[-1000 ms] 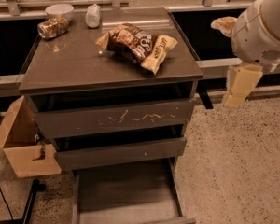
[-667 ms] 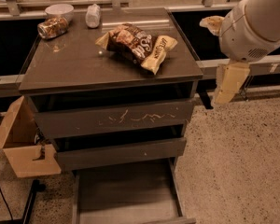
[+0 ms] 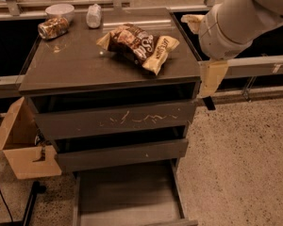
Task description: Place brown chip bag into bottom drawer
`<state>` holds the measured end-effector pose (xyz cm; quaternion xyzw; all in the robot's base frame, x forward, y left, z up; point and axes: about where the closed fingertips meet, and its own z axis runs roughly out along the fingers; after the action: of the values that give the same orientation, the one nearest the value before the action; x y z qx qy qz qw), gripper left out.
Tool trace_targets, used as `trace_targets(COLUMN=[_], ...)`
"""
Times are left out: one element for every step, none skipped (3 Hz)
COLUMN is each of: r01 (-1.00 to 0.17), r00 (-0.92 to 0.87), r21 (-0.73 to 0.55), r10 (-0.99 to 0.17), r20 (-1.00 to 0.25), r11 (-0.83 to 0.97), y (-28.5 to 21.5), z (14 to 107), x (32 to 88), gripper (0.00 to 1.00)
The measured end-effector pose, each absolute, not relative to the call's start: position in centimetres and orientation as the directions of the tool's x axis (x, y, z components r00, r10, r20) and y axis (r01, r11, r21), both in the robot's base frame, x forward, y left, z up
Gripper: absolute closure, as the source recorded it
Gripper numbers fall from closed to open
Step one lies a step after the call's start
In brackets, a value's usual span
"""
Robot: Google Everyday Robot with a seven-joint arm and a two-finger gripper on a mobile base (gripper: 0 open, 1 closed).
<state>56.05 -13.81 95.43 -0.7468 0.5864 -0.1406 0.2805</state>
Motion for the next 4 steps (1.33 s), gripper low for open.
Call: trace_targets(r01=[-0.790, -0.774, -0.732, -0.676], r00=[0.274, 0.275, 0.302, 0.366], r21=[-0.594, -0.614, -0.660, -0.703], r10=[-0.954, -0.956, -0.949, -0.929], r20=[-0.119, -0.104, -0.091, -0.062], r11=[-0.153, -0.156, -0.170, -0.219], y=[-13.7, -14.3, -14.2, -13.4], z=[95.7, 95.4, 94.7, 94.3], x=[56.2, 56.5, 58.2, 60.0], gripper=[0.00, 0.00, 0.00, 0.00])
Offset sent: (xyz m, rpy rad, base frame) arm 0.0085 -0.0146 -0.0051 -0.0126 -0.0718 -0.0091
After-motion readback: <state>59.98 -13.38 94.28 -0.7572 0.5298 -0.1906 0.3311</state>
